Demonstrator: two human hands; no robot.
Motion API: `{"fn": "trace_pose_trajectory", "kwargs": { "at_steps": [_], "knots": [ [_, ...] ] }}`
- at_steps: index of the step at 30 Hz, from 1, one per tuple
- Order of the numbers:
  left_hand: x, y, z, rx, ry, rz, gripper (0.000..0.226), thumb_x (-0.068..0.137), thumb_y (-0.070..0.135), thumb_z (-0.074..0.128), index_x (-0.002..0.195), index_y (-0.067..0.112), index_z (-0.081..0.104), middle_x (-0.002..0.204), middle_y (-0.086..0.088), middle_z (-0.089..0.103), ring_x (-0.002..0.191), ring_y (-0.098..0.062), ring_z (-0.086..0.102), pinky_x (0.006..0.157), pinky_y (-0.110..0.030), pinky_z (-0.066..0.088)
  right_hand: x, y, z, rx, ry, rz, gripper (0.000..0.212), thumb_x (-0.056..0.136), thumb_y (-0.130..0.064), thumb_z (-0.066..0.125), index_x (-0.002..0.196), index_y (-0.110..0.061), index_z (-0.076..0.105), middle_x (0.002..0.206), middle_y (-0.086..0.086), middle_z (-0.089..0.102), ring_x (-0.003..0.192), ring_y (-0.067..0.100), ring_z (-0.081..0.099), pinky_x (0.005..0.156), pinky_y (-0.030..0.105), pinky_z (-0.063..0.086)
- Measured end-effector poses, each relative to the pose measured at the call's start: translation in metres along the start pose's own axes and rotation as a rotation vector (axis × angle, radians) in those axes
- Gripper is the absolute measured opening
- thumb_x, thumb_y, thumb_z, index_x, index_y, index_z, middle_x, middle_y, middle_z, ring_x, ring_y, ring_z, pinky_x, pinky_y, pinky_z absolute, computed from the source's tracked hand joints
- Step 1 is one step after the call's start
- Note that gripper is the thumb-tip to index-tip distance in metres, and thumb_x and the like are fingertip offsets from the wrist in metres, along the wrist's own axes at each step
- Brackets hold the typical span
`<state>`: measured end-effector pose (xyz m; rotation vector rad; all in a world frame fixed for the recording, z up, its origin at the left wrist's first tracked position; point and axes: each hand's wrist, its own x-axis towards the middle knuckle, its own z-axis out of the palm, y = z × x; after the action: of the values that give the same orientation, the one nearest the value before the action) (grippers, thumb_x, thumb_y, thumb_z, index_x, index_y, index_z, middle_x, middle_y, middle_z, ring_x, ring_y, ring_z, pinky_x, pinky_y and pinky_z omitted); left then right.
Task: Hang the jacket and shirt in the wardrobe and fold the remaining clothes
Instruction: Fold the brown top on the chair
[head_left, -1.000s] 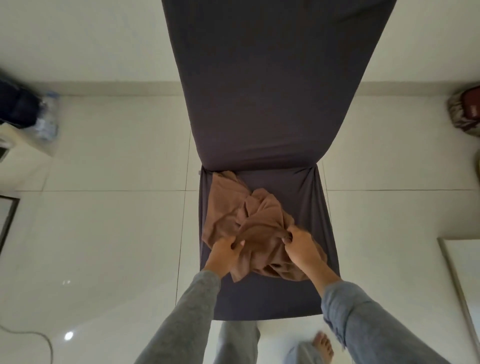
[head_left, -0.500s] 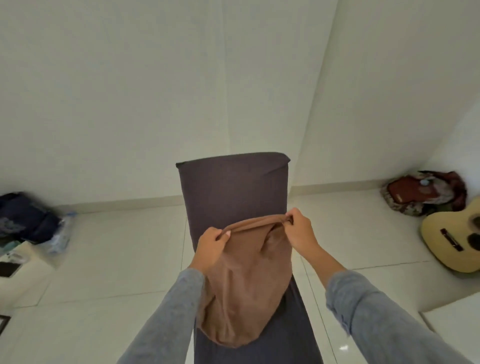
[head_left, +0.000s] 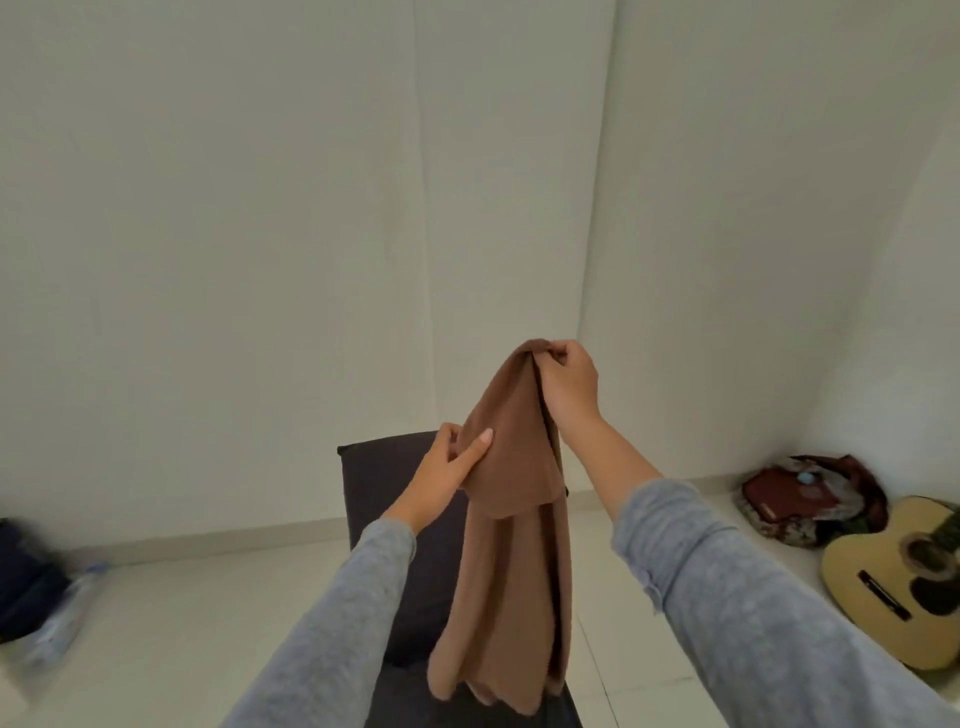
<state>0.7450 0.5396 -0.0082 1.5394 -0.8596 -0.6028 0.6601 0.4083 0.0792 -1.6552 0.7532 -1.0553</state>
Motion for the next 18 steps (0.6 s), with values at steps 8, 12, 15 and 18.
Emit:
{"fn": "trace_pose_trajectory", "kwargs": {
  "at_steps": [8, 12, 15, 18],
  "knots": [
    [0.027, 0.005, 0.014, -0.131, 0.142, 0.118, 0.045, 0.088, 0.06, 0.043, 0.123, 0.034, 0.039, 0.128, -0.001, 0.05, 0.112, -0.013, 0.055, 0.098, -0.036, 0.046, 0.016, -0.042, -0.005, 0.153, -0.084, -0.064, 0.014, 0.092, -0.01, 0.046, 0.097, -0.013, 0.06, 0.094, 0.002, 0.061, 0.087, 0.015, 0.055, 0.076, 0.023, 0.046],
    [0.041, -0.001, 0.002, 0.008, 0.212, 0.081, 0.057, 0.093, 0.02, 0.057, 0.142, 0.025, 0.028, 0.143, -0.007, 0.036, 0.125, -0.019, 0.041, 0.1, -0.031, 0.04, 0.014, -0.051, -0.014, 0.411, -0.073, 0.031, 0.027, 0.094, -0.004, 0.037, 0.084, -0.015, 0.059, 0.085, 0.003, 0.062, 0.081, 0.018, 0.057, 0.081, 0.032, 0.049],
    [0.047, -0.012, 0.003, 0.211, -0.068, 0.0, 0.092, 0.081, 0.022, 0.072, 0.15, 0.029, 0.011, 0.155, 0.002, 0.018, 0.141, -0.019, 0.022, 0.109, -0.035, 0.029, 0.008, -0.055, -0.02, 0.662, -0.099, 0.156, 0.028, 0.094, -0.008, 0.039, 0.077, -0.011, 0.061, 0.074, 0.006, 0.062, 0.07, 0.022, 0.059, 0.074, 0.036, 0.054],
    [0.048, -0.007, 0.015, 0.201, -0.206, 0.042, 0.056, 0.082, 0.022, 0.07, 0.132, 0.029, 0.045, 0.137, 0.009, 0.042, 0.131, -0.012, 0.038, 0.101, -0.028, 0.035, 0.005, -0.057, -0.027, 0.955, -0.165, 0.371, 0.027, 0.087, -0.013, 0.049, 0.059, -0.013, 0.049, 0.052, 0.002, 0.049, 0.045, 0.018, 0.048, 0.048, 0.022, 0.046]
  ]
}}
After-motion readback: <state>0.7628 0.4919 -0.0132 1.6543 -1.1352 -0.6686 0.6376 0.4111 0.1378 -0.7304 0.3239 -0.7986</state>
